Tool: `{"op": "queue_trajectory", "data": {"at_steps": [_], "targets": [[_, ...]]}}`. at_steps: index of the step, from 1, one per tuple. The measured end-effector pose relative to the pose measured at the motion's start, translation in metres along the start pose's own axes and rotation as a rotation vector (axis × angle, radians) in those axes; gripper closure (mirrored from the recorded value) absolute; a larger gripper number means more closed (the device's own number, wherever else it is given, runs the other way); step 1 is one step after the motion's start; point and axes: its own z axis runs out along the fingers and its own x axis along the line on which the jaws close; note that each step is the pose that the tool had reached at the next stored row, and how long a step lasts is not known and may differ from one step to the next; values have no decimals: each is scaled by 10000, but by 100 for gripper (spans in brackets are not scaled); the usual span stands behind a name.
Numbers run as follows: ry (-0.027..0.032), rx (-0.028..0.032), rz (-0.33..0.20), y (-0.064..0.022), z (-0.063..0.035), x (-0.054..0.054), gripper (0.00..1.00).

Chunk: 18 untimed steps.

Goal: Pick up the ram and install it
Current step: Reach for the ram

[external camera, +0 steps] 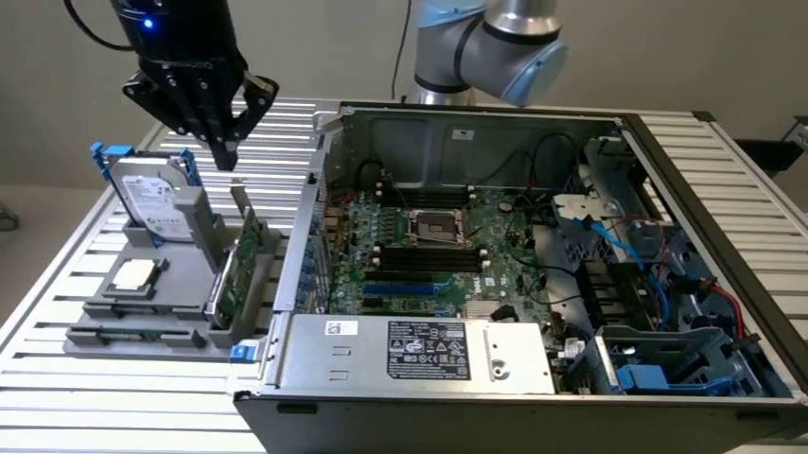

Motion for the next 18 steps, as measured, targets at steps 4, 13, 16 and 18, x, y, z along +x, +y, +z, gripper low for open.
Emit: {"op": "queue_trajectory", "data": {"at_steps": [4,13,16,18], "targets": [[0,-1,-5,-33,19,179,89],[0,-2,-5,-138,67,579,89],[1,-2,-8,-213,87,666,89],[1,-2,-6,-269,99,706,89]]}}
